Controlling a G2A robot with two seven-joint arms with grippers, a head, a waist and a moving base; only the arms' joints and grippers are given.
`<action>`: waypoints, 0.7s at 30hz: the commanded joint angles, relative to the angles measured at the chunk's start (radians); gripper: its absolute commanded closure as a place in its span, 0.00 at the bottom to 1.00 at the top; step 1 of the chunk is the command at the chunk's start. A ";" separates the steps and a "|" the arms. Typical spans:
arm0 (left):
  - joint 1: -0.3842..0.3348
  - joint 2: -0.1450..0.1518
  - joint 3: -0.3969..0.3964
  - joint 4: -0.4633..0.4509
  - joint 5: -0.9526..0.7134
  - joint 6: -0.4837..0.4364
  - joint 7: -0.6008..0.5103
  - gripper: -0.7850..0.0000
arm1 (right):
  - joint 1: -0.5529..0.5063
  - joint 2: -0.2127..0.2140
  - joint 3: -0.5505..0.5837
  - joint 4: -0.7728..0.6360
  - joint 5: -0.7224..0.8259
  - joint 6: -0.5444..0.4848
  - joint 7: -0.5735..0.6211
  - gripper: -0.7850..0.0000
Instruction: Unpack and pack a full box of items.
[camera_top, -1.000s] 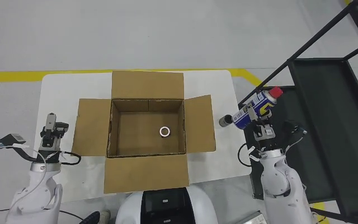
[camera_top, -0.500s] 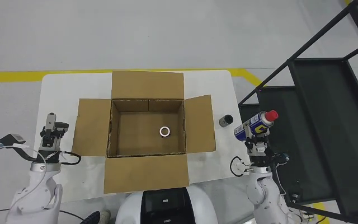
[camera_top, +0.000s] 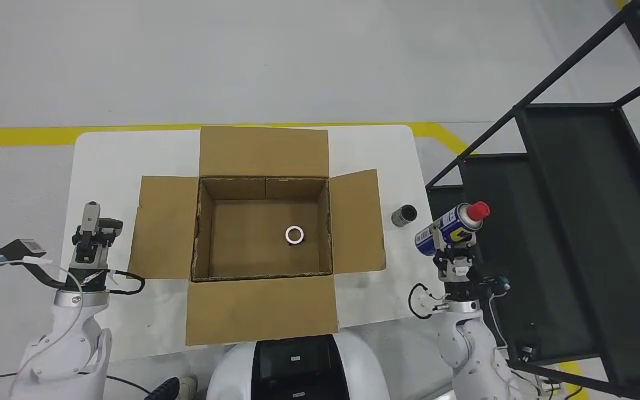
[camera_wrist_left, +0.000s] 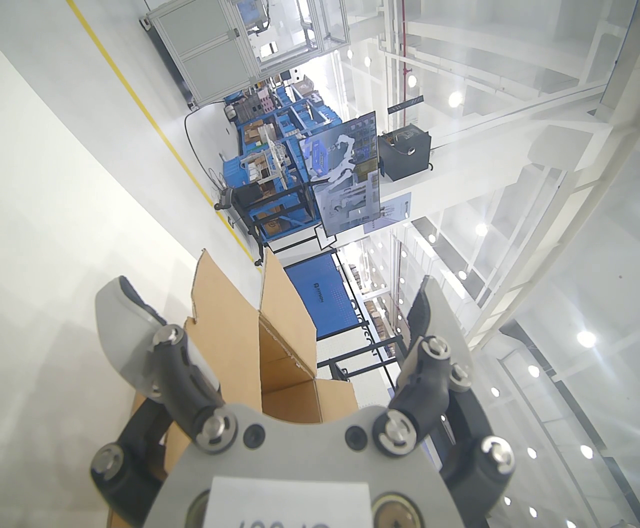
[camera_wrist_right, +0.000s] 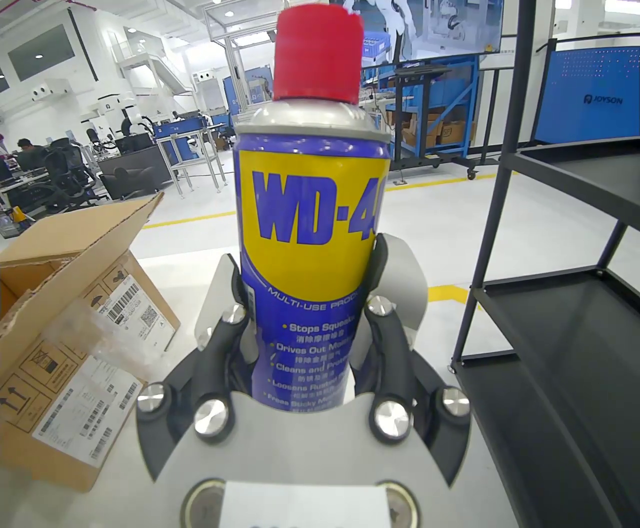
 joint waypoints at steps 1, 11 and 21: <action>0.000 0.000 0.000 0.000 0.000 0.000 0.000 0.00 | 0.000 0.000 0.000 0.000 0.000 0.000 0.000 1.00; 0.000 0.000 0.000 0.000 0.000 0.000 0.000 0.00 | 0.064 0.006 -0.033 0.156 -0.107 0.002 -0.133 1.00; 0.000 0.000 0.000 0.000 0.000 0.000 0.000 0.00 | 0.203 0.017 -0.081 0.455 -0.262 0.056 -0.360 1.00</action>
